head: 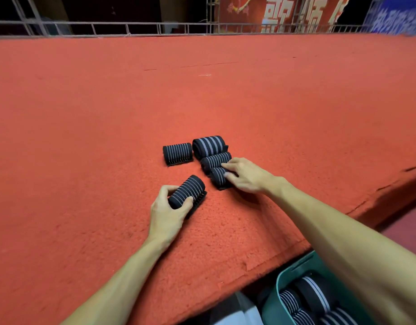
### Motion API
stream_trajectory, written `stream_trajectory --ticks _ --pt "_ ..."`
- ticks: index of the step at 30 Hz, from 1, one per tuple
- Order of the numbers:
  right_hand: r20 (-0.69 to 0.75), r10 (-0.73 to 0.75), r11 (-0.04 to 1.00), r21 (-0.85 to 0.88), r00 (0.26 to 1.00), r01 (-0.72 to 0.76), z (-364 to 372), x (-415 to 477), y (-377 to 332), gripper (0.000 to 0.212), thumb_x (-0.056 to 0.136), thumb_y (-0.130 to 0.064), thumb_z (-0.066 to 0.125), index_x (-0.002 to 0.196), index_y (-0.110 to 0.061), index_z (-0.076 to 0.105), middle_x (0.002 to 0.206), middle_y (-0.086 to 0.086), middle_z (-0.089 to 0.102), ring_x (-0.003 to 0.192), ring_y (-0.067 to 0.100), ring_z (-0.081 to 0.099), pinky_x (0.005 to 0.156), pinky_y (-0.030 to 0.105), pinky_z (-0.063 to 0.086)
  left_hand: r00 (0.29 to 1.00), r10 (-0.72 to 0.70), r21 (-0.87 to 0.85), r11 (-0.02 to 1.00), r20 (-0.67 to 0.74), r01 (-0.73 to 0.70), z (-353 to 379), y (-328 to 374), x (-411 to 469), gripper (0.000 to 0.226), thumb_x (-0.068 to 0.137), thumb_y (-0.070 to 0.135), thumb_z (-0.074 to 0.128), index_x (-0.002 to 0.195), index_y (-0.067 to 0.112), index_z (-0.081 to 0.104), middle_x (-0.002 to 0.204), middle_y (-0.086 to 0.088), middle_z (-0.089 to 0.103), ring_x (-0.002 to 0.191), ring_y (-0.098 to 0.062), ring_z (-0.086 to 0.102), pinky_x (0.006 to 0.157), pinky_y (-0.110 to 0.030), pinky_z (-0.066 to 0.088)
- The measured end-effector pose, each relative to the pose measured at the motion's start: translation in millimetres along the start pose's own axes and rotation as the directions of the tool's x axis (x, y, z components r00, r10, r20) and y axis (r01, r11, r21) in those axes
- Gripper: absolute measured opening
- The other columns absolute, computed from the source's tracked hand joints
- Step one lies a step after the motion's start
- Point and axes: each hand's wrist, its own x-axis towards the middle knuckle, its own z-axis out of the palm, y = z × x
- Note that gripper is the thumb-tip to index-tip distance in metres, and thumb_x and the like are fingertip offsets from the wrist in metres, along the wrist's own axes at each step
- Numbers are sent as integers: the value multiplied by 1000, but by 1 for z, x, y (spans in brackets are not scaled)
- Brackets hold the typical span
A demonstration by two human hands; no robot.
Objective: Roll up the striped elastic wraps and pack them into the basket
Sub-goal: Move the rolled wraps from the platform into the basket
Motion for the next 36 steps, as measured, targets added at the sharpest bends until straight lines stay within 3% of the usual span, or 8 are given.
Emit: stream_trajectory --ticks 4,10,13,15,18,23,30,36 --pt "55 -17 996 -89 998 22 2 -2 7 66 85 -22 66 144 -12 38 131 8 41 120 26 41 105 40 37 1000 0 -4 1000 4 0 0 0 1 26 79 20 74 98 22 56 84 11 61 72 -4 54 70 -25 40" --pt "-44 -9 996 86 999 13 -4 -23 -3 54 80 -23 70 123 -15 38 106 10 61 89 27 59 80 40 49 999 -37 -20 999 11 38 -3 3 2 26 78 17 75 96 21 58 82 10 61 77 -15 57 75 -31 47" --pt "-122 20 992 127 992 -5 -15 -55 -10 41 73 -24 69 112 -18 55 86 3 64 74 22 56 69 35 47 997 -75 -44 996 11 75 -5 9 -5 24 77 19 76 93 24 58 82 8 63 78 -20 60 76 -45 54" --pt "-201 38 980 201 979 3 -20 -81 -11 35 71 -23 69 105 -19 66 85 0 63 77 18 57 70 30 47 997 -75 -64 995 31 77 -4 17 -13 24 77 20 76 91 27 57 83 8 63 79 -24 63 74 -48 54" --pt "-261 86 963 270 962 -13 -29 -123 -12 33 74 -20 73 106 -17 70 96 0 59 86 12 54 74 20 40 998 -6 -104 995 62 12 2 35 -31 24 78 15 75 93 23 57 84 8 62 79 -18 59 77 -33 49" --pt "-290 322 854 501 902 -144 -38 -206 5 33 68 -25 82 93 -33 63 90 -7 67 77 20 64 76 33 52 986 61 -187 982 153 -32 20 68 -69 25 78 15 76 88 28 57 85 6 64 74 -12 58 78 -38 51" --pt "-108 545 707 592 831 -387 7 -329 36 28 65 -30 87 88 -36 72 82 -9 70 73 3 63 73 21 50 900 172 -195 976 400 -100 62 91 -134 23 80 15 74 91 23 55 86 6 63 72 -5 55 69 -19 46" --pt "179 542 743 355 821 -567 70 -361 47 43 62 -44 86 96 -20 73 79 -5 66 74 9 60 61 11 41 836 198 -169 977 512 -128 96 98 -154 19 80 14 74 92 16 58 84 5 62 68 -4 54 61 -11 44"
